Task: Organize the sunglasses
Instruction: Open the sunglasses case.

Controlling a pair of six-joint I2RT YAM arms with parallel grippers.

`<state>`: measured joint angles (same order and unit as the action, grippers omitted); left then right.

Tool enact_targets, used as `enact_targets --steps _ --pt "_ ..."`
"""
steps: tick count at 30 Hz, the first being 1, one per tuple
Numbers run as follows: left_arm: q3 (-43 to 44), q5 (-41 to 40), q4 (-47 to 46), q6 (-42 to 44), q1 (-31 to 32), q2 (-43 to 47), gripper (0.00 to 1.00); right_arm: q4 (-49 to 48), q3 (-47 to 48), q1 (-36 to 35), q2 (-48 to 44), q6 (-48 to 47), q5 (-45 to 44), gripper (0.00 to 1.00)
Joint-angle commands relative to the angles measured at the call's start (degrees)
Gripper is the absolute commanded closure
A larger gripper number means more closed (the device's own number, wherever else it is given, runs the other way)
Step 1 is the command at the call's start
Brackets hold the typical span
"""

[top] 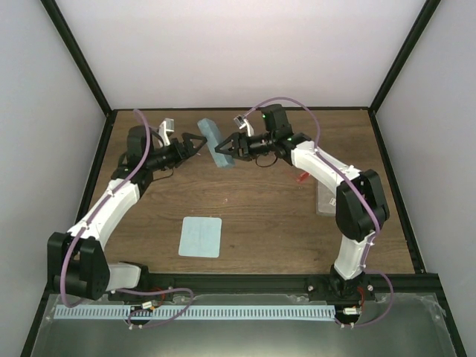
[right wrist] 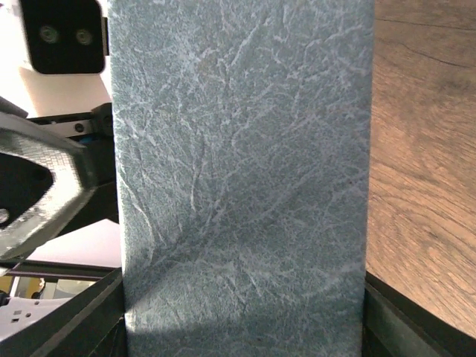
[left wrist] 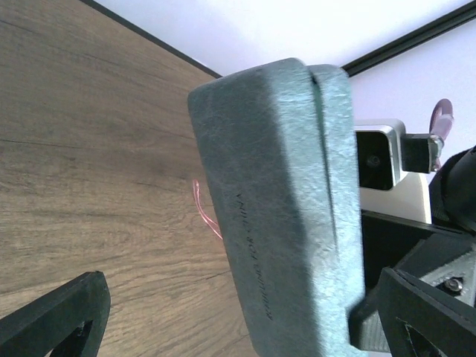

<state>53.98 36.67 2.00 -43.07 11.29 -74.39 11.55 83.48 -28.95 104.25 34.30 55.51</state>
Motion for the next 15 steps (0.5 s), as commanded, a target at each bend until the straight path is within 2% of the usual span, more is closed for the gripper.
enact_targets --steps 1,7,15 --pt "0.8 1.6 -2.5 -1.1 0.2 -1.2 0.0 -4.7 0.3 0.3 -3.7 1.3 3.8 0.48" --pt "1.6 2.4 -2.6 -0.9 0.4 -3.9 0.0 -8.7 -3.2 0.3 -6.5 3.7 5.2 0.48" --pt "2.5 3.7 -3.8 -1.3 0.7 -5.2 0.0 -7.2 -3.3 0.2 -6.3 2.6 6.0 0.48"
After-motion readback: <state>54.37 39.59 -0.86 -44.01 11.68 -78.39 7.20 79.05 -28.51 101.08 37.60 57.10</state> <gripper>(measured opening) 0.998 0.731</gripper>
